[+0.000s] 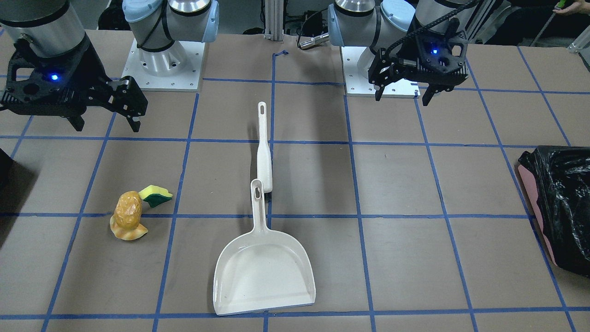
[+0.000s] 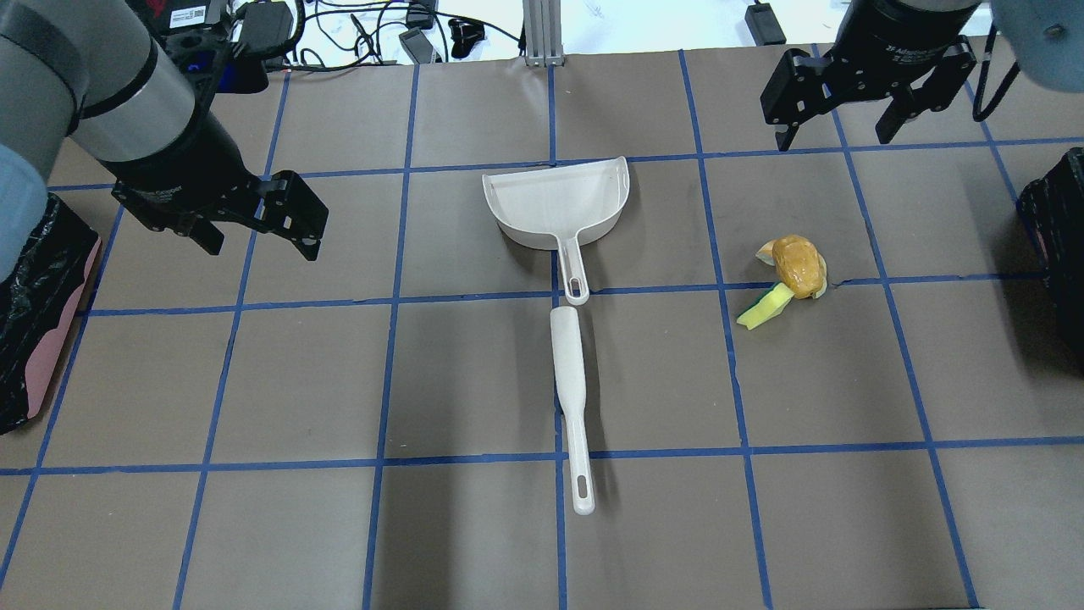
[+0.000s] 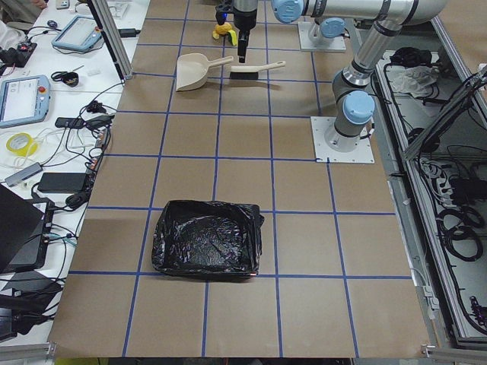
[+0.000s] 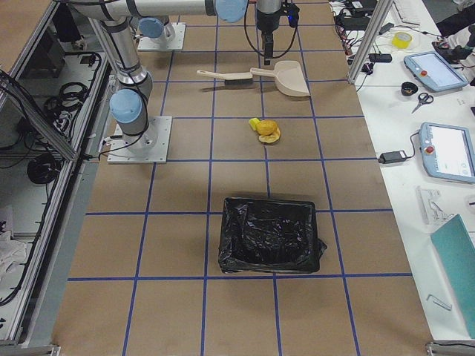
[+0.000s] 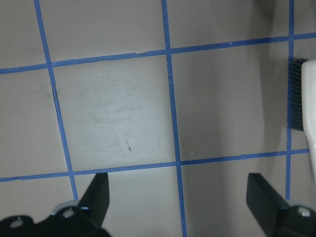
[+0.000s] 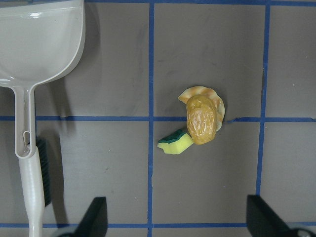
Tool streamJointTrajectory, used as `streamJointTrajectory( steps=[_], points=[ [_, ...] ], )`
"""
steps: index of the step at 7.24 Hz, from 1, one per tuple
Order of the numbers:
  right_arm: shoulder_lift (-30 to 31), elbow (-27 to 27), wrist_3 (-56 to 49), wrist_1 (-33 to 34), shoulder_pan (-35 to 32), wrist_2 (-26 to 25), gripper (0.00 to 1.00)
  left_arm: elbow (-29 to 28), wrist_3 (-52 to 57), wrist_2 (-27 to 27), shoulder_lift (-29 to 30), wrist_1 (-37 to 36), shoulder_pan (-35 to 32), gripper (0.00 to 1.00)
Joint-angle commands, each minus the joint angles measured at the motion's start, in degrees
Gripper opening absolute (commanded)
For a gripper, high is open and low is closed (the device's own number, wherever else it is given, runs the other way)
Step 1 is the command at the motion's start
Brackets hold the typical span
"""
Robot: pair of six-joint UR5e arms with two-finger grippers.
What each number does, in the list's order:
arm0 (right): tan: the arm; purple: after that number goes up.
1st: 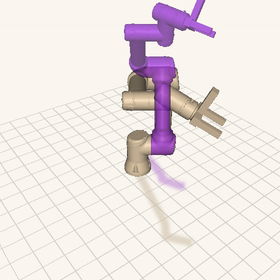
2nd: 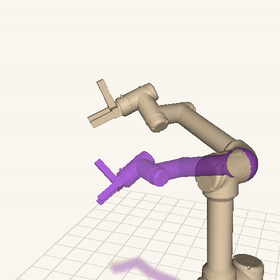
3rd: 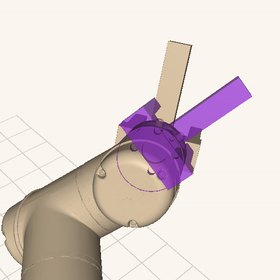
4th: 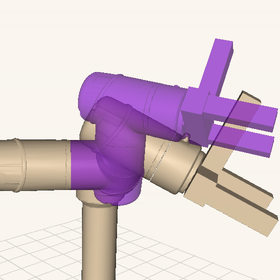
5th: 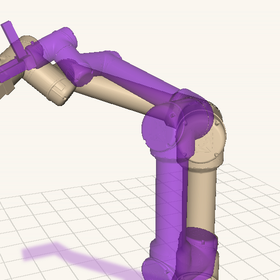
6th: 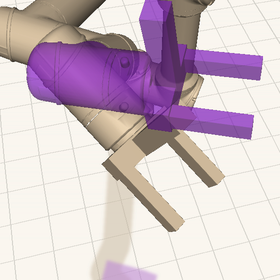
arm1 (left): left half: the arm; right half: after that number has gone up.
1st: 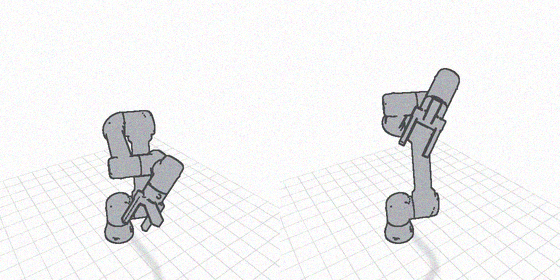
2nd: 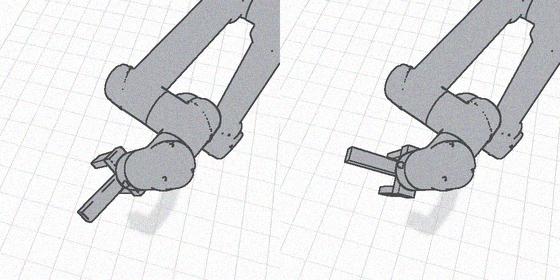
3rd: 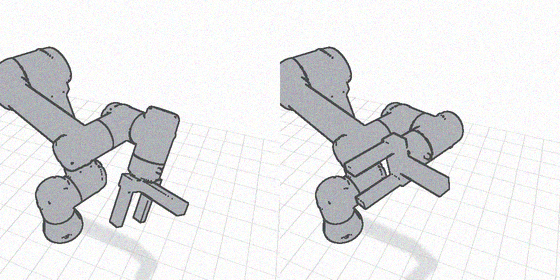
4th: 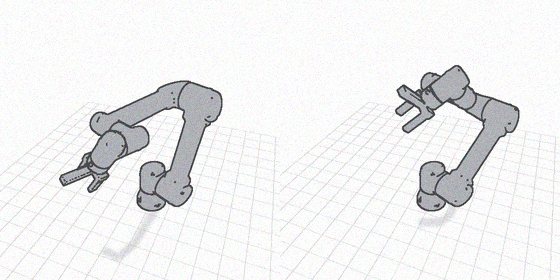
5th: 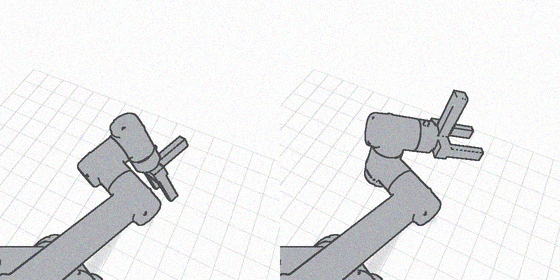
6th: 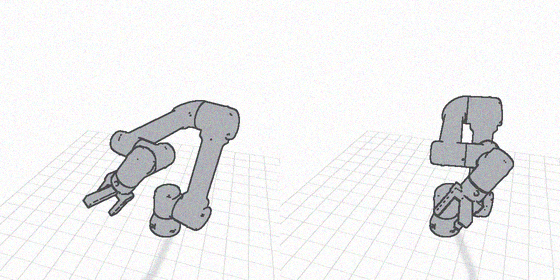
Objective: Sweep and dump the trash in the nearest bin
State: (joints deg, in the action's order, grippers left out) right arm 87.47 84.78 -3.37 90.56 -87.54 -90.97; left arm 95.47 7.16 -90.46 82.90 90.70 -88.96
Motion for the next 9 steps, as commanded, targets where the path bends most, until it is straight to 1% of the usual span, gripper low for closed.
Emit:
streamJointTrajectory(
  steps=[1,3,4,5,6,7,9],
  points=[
    [0.3,0.1,-0.4,0.5,0.0,0.4,1.00,0.2,0.2,0.2,0.3,0.1,-0.1,1.00],
    [0.0,-0.1,0.2,0.7,0.2,-0.3,1.00,0.5,-0.2,0.1,0.4,0.3,-0.2,1.00],
    [-0.3,-0.5,0.2,1.3,0.8,0.0,1.00,1.6,-0.2,0.3,0.3,0.2,-0.6,1.00],
    [-1.6,-0.6,-0.1,2.6,3.1,-0.1,1.00,2.1,0.6,0.5,0.2,0.7,-0.9,1.00],
    [-3.2,-0.7,-0.3,3.2,7.5,1.0,1.00,2.3,-0.1,1.9,0.4,2.0,-1.0,1.00],
    [-3.6,-0.7,-0.3,3.3,10.7,0.4,1.00,3.3,-0.7,4.2,0.4,1.9,-2.3,1.00],
    [-4.3,0.5,-1.6,2.8,17.4,-1.7,1.00,5.5,-6.9,4.0,0.9,-0.1,-10.5,1.00]
  ],
)
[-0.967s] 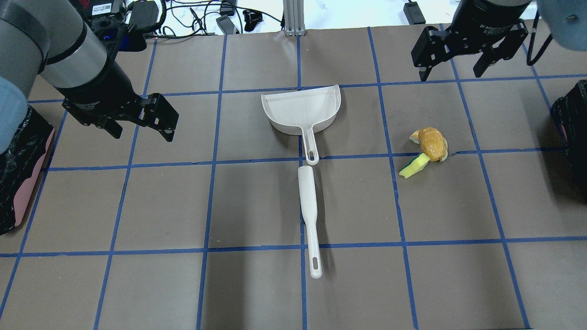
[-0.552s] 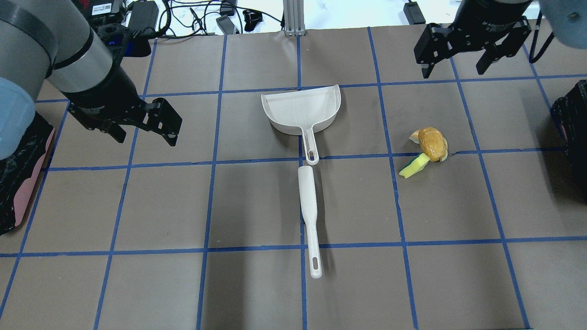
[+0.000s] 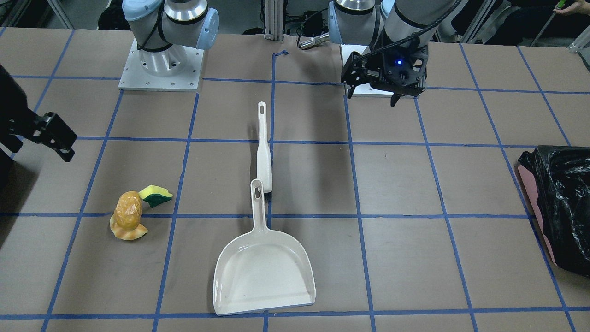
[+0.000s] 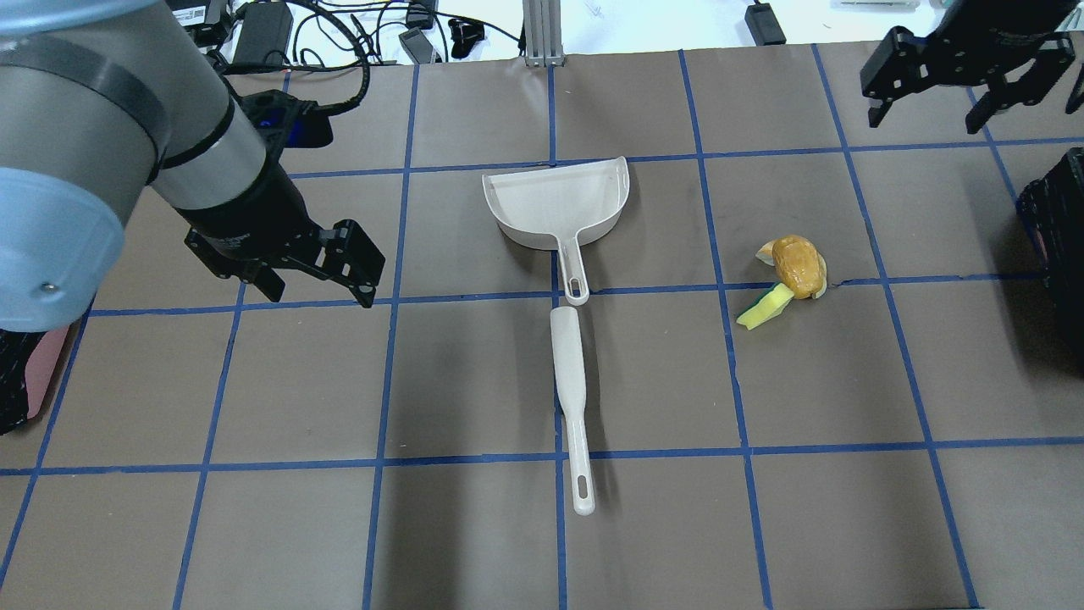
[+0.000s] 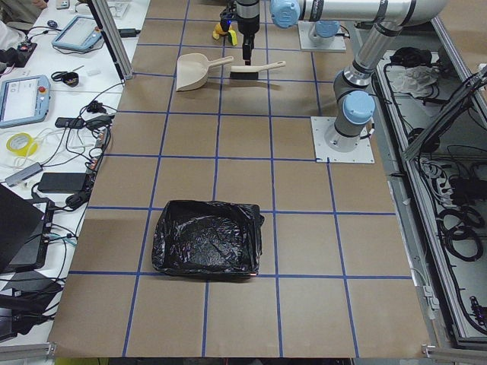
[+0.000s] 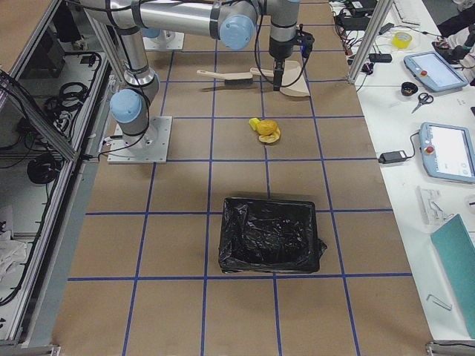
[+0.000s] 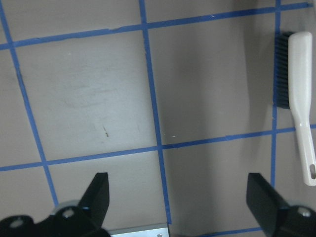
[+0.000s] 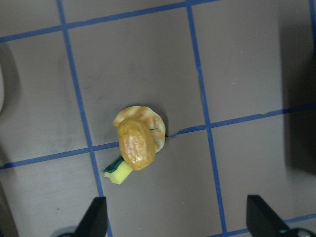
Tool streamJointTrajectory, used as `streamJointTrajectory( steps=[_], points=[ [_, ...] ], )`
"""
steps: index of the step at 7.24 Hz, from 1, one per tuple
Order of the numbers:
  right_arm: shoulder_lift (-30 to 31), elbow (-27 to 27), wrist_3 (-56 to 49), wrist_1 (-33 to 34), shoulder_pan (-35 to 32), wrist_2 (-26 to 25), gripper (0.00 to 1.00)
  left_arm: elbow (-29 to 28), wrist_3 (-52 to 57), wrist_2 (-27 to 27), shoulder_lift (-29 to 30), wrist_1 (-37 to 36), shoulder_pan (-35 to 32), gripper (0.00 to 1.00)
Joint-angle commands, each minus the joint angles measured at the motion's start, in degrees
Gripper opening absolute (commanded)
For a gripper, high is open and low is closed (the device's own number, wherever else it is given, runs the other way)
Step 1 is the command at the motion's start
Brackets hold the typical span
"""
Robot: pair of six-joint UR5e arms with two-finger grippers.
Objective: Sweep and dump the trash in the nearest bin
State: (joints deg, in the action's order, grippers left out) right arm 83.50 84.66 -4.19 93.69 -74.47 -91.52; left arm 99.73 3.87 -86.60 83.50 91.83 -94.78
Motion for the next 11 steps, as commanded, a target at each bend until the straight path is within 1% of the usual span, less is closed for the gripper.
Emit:
streamJointTrajectory(
  steps=[1,2,3,4,5,6,8,11],
  points=[
    [-0.4,0.9,-4.4,-0.4,8.0,-1.6,1.00,2.5,-7.3,0.0,1.0,-3.0,-8.3,1.00],
    [-0.4,1.9,-6.4,-0.4,12.3,-1.8,1.00,5.4,-8.8,0.0,1.0,-6.2,-10.4,1.00],
    [-0.4,4.4,-8.9,0.1,17.1,-3.2,1.00,8.9,-12.0,0.3,1.1,-10.6,-12.3,1.00],
    [-2.0,6.8,-11.1,4.6,19.9,-7.8,1.00,12.0,-14.8,0.4,1.3,-14.4,-15.1,1.00],
    [-4.9,8.8,-16.7,12.9,21.0,-10.8,1.00,13.5,-17.8,0.2,1.4,-16.7,-17.4,1.00],
    [-5.4,9.4,-19.2,16.1,21.9,-10.8,1.00,13.8,-19.1,0.3,1.8,-16.8,-18.4,1.00],
    [-6.5,9.8,-19.8,16.6,22.4,-10.3,1.00,13.8,-19.3,0.5,2.4,-16.8,-18.6,1.00],
    [-6.7,9.7,-19.8,16.6,22.4,-10.1,1.00,13.7,-24.9,0.6,3.2,-17.0,-21.1,1.00]
  ],
)
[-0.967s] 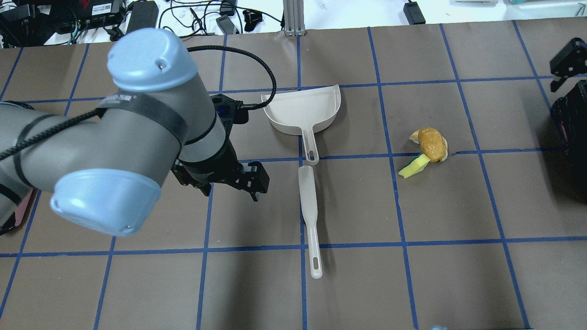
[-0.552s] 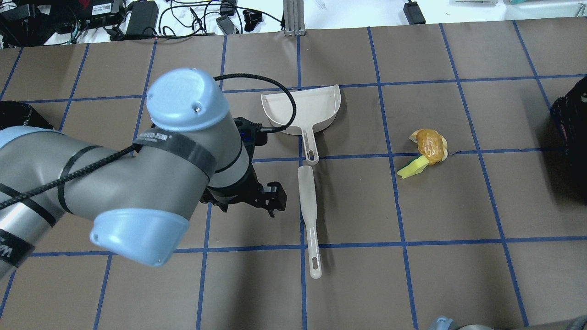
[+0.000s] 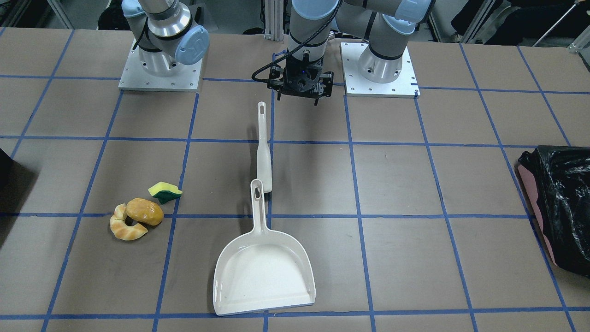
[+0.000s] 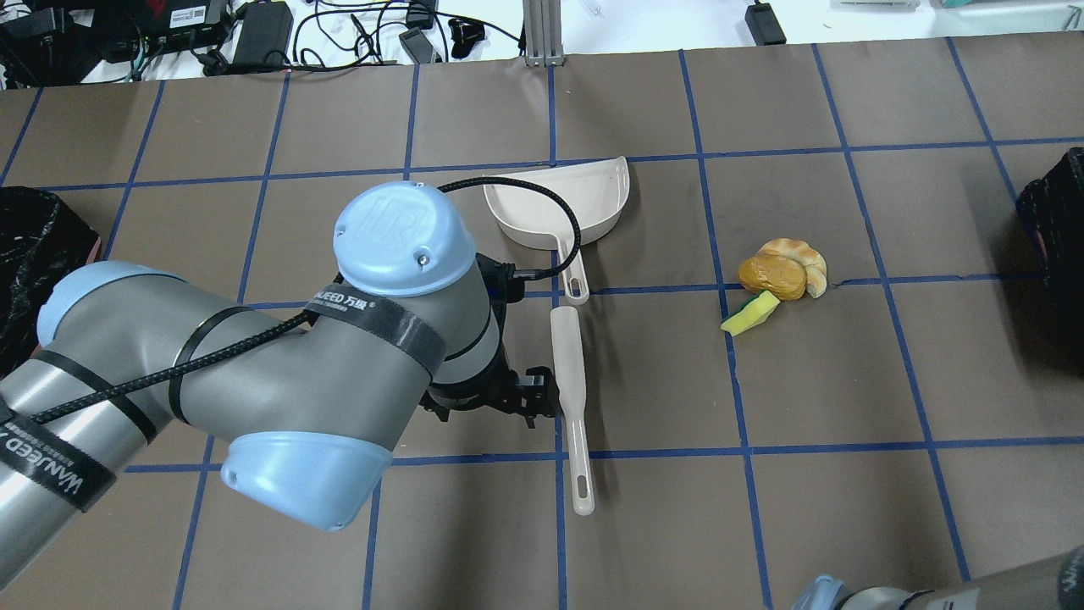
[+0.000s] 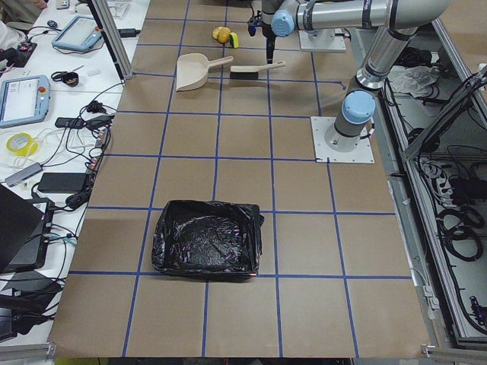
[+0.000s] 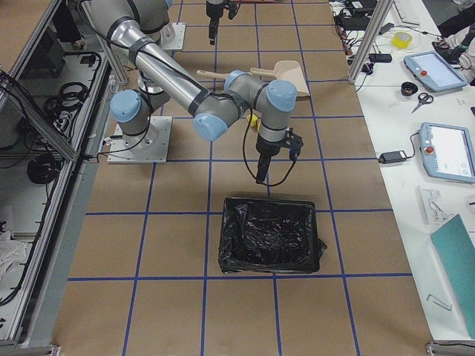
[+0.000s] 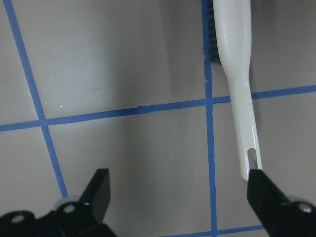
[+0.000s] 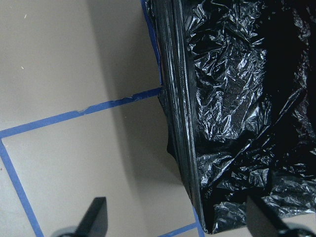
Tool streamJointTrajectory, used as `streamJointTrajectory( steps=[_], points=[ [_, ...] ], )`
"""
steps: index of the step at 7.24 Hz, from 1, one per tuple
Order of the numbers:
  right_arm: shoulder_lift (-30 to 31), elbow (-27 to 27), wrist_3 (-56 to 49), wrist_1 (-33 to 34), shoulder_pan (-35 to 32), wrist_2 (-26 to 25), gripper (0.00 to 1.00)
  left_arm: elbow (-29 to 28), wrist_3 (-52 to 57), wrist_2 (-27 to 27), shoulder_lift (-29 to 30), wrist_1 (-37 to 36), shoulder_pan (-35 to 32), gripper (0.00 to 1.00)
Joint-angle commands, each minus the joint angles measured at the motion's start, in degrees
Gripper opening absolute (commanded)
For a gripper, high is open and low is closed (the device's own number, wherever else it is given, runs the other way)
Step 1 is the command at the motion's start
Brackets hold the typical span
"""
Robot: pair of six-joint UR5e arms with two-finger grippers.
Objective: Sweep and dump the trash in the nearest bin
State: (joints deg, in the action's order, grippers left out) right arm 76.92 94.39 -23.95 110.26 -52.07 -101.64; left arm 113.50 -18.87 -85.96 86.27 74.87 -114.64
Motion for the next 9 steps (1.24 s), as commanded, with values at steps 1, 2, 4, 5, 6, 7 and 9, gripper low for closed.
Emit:
streamJointTrajectory(
  steps=[1,2,4,5,6,7,9],
  points=[
    [-0.1,0.0,0.0,0.0,0.0,0.0,1.00,0.0,-3.7,-0.1,0.9,-0.3,-2.3,1.00],
    [-0.2,0.0,-0.1,0.0,0.0,0.0,1.00,0.1,-5.1,-0.1,1.7,-1.0,-3.1,1.00],
    [-0.7,0.0,-0.9,0.8,0.0,0.0,1.00,0.1,-8.1,-0.4,2.6,-2.0,-6.1,1.00],
    [-1.0,0.0,-1.0,0.9,0.5,0.1,1.00,0.1,-9.7,-0.3,3.2,-2.1,-6.6,1.00],
    [-1.6,0.0,-1.8,2.0,1.1,0.1,1.00,0.1,-9.9,-0.2,3.7,-2.1,-7.3,1.00],
    [-2.8,0.0,-4.8,5.1,1.3,0.1,1.00,0.1,-10.8,-0.3,4.1,-2.2,-8.4,1.00],
    [-2.0,-0.3,-4.6,4.3,0.8,1.0,1.00,0.1,-12.2,-0.2,5.8,-3.8,-9.4,1.00]
  ],
)
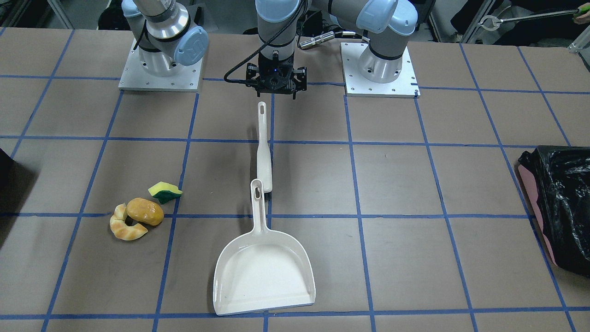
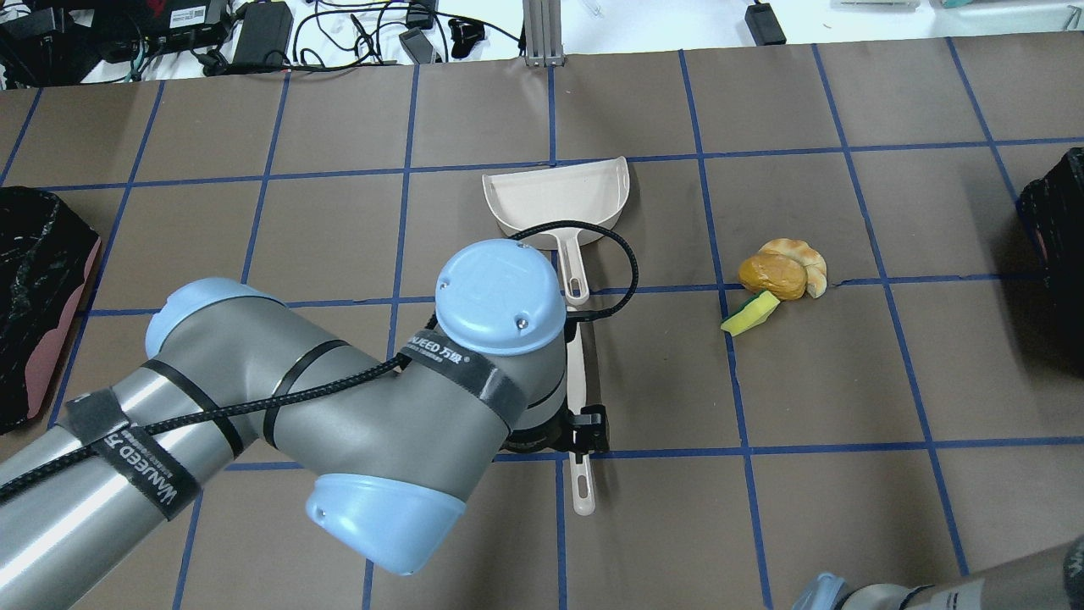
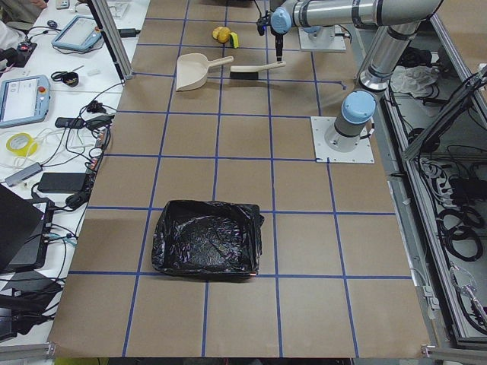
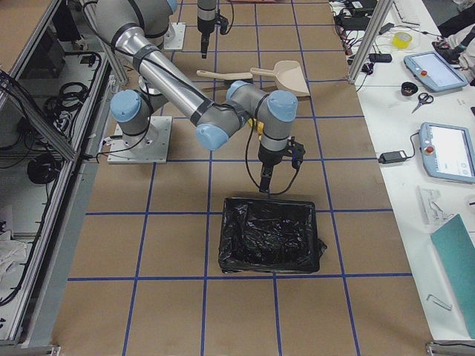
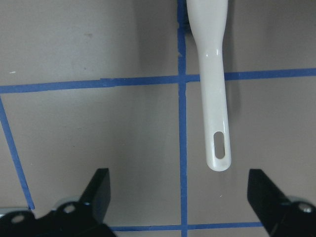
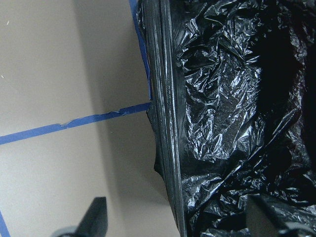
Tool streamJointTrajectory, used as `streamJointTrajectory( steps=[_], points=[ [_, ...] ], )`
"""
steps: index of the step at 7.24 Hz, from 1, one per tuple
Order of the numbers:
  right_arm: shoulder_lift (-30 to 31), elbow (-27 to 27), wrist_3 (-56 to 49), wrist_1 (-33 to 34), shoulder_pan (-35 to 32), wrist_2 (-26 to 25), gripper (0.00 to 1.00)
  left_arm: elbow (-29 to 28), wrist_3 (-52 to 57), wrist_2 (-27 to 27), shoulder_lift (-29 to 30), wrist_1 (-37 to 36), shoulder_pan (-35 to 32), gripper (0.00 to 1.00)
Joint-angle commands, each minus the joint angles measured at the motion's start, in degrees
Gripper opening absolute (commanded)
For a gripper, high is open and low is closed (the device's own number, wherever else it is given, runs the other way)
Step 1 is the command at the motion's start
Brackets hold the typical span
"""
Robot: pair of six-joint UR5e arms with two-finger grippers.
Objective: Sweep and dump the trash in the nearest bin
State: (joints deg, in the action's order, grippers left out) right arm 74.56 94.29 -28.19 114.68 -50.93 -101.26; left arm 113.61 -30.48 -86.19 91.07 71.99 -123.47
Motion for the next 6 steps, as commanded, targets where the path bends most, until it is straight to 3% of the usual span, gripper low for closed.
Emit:
streamJointTrajectory(
  steps=[1,3,6],
  points=[
    [1.6,-0.2,-1.2,-0.8,-1.0,5.3,1.00,0.0,-1.4,0.1,1.8,-1.9,-1.1,1.00],
    [3.4,-0.8,-5.3,-2.4,-8.6,10.4,1.00,0.0,-2.4,-0.1,2.5,-2.6,-1.9,1.00],
    [3.7,-0.9,3.1,-1.5,-22.9,19.0,1.00,0.3,-3.5,0.0,4.5,-3.8,-2.5,0.99]
  ],
)
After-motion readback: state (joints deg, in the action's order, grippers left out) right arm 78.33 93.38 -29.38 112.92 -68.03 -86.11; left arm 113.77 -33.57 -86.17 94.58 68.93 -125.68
